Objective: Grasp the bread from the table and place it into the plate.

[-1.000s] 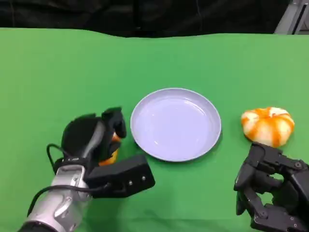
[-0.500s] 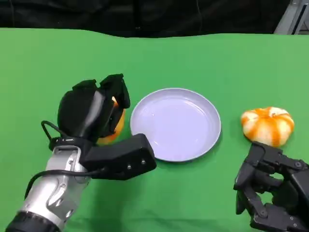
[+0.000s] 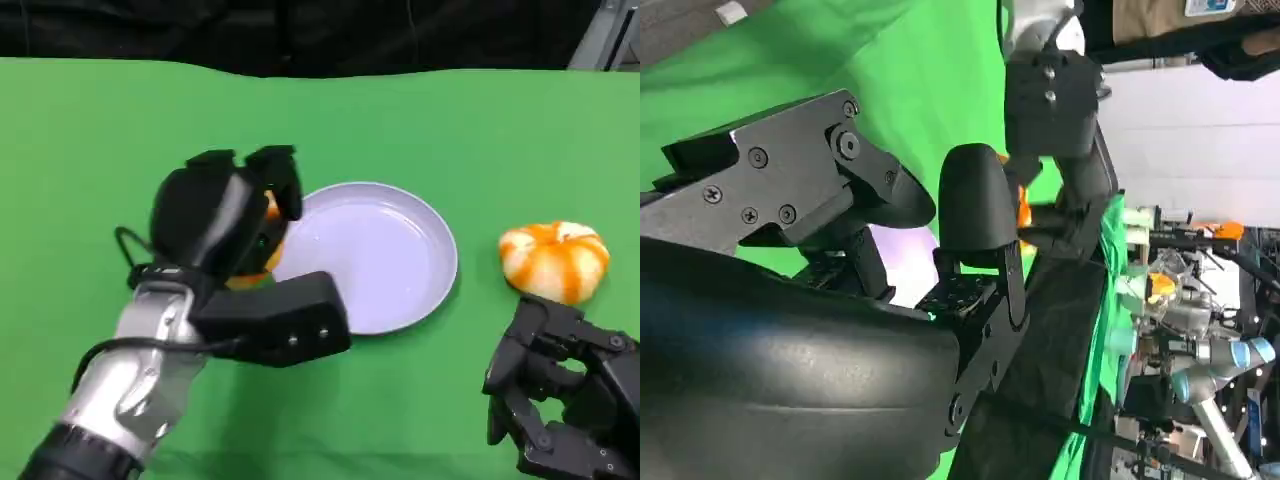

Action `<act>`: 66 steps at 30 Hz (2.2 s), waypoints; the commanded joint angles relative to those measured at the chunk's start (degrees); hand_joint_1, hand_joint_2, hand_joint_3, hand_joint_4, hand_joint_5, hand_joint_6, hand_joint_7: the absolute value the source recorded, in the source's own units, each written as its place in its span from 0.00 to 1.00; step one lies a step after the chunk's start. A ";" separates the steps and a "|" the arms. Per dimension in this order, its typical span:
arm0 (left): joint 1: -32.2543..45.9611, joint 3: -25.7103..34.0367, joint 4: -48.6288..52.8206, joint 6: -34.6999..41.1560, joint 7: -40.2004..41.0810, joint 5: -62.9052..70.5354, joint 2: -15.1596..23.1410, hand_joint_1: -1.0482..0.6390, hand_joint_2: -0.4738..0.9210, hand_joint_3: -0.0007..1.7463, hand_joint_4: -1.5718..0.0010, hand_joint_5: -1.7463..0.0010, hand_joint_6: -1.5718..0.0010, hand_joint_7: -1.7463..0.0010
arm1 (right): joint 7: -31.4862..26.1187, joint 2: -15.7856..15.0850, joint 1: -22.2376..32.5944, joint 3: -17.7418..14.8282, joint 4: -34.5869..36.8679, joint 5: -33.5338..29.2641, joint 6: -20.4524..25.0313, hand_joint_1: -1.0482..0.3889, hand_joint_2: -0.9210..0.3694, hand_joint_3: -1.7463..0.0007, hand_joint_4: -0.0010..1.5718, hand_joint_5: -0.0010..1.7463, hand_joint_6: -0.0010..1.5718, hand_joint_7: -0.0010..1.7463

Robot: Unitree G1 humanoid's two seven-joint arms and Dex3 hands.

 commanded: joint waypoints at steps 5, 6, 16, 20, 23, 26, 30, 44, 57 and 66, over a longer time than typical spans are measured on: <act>-5.54 -2.21 4.05 0.44 -1.52 1.59 -1.95 0.58 0.99 0.11 0.49 0.00 0.60 0.06 | -0.59 -0.20 0.48 0.38 -1.12 -0.60 -0.46 0.69 0.18 0.41 0.48 1.00 0.41 0.90; -6.05 -2.50 4.65 0.38 -1.59 1.65 -2.24 0.58 1.00 0.12 0.49 0.00 0.62 0.03 | -0.57 -0.17 0.49 0.48 -1.12 -0.60 -0.58 0.69 0.18 0.41 0.48 1.00 0.41 0.90; -11.01 -4.95 11.92 -0.54 -1.77 1.45 -5.06 0.57 0.99 0.10 0.50 0.00 0.65 0.00 | -0.99 0.50 0.91 1.31 -1.39 -0.93 -1.26 0.67 0.19 0.40 0.48 1.00 0.41 0.91; -11.92 -5.49 14.22 -0.92 -1.30 1.45 -5.81 0.57 0.99 0.09 0.50 0.00 0.66 0.00 | -1.15 0.43 0.98 1.53 -1.64 -1.11 -1.11 0.67 0.20 0.40 0.48 1.00 0.41 0.91; -13.27 -6.66 18.20 -1.73 0.00 1.83 -6.89 0.52 1.00 0.06 0.49 0.00 0.65 0.02 | -1.30 0.37 1.09 1.91 -1.92 -1.44 -1.11 0.67 0.20 0.40 0.49 1.00 0.41 0.91; -13.75 -7.06 20.01 -2.16 0.51 1.67 -7.33 0.51 1.00 0.05 0.48 0.00 0.65 0.02 | -1.51 0.43 1.14 2.06 -2.01 -1.48 -1.10 0.67 0.20 0.40 0.49 1.00 0.41 0.91; -13.94 -7.32 22.51 -3.92 0.93 0.84 -8.12 0.49 1.00 0.02 0.47 0.00 0.47 0.51 | -1.75 0.55 1.16 2.33 -2.20 -1.53 -1.02 0.67 0.20 0.40 0.49 1.00 0.41 0.91; -15.32 -10.14 21.03 -9.18 -20.20 -1.09 -3.43 0.31 1.00 0.30 0.77 0.99 0.67 1.00 | -1.76 0.42 1.11 2.52 -2.77 -1.32 -0.07 0.67 0.20 0.40 0.48 1.00 0.41 0.90; -12.68 -10.03 14.82 -4.51 -27.28 -1.42 -1.31 0.02 1.00 0.50 1.00 1.00 0.95 1.00 | -2.11 0.73 1.23 2.70 -2.83 -1.37 -0.20 0.67 0.20 0.40 0.48 1.00 0.41 0.90; -8.03 -6.25 6.37 -3.52 -29.58 -5.24 1.55 0.00 1.00 0.50 1.00 1.00 0.97 0.99 | -2.46 0.50 1.10 3.07 -3.50 -2.54 0.92 0.66 0.20 0.40 0.48 1.00 0.41 0.90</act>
